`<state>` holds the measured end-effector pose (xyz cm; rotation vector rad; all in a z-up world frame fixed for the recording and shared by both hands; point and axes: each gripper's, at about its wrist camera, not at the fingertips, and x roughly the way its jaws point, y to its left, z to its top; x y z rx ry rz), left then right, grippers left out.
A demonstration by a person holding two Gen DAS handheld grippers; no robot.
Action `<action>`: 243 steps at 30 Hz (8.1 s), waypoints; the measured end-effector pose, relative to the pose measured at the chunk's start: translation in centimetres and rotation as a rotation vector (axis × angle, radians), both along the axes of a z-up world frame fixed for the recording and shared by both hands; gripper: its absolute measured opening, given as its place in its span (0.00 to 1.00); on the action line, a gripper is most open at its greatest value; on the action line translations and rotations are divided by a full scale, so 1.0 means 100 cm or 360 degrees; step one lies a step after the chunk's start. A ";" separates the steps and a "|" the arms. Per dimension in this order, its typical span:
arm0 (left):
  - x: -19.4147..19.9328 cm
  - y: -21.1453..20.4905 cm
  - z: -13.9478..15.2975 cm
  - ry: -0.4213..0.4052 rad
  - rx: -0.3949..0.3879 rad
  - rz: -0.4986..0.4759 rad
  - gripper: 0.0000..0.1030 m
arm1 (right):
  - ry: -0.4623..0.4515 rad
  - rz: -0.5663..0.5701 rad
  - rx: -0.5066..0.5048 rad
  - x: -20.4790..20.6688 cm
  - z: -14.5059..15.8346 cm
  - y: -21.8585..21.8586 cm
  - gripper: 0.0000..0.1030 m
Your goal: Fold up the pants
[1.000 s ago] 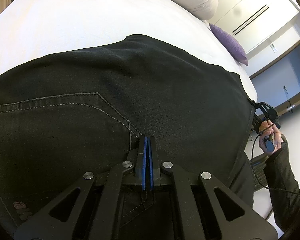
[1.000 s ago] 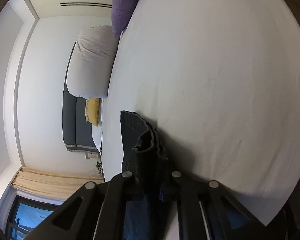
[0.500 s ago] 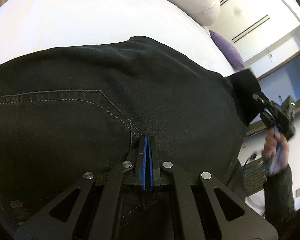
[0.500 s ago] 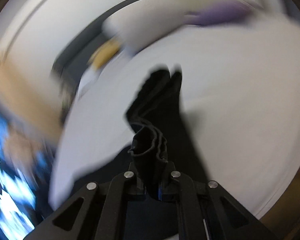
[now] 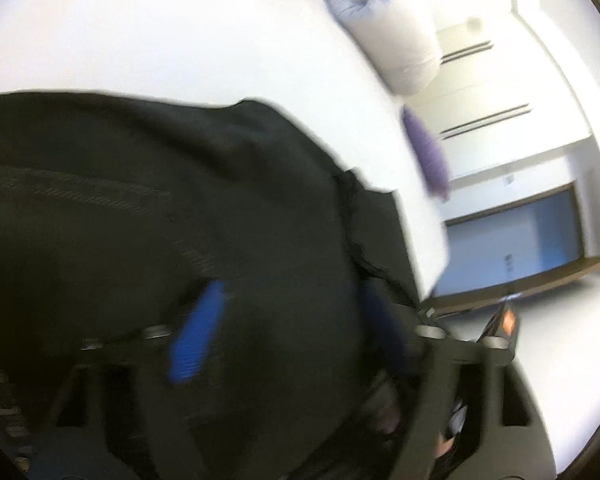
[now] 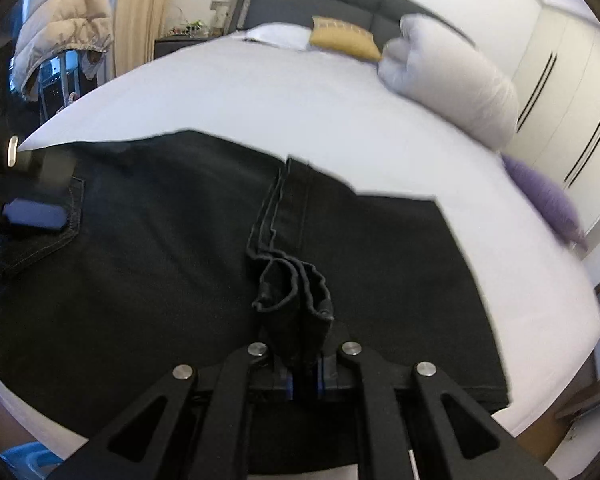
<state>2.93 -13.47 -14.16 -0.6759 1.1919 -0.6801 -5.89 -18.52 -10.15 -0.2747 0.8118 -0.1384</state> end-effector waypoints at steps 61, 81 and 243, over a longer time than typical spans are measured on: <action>0.017 -0.017 0.057 -0.0364 0.0683 -0.0303 0.13 | 0.0280 0.0328 0.1126 -0.018 0.035 -0.045 0.49; -0.033 -0.067 0.011 -0.0403 0.0707 -0.0518 0.13 | 0.0735 0.0203 0.2016 0.153 -0.064 -0.171 0.19; -0.102 -0.244 0.087 -0.0709 0.0625 -0.0737 0.24 | 0.0406 -0.0030 0.1774 0.090 -0.056 -0.212 0.16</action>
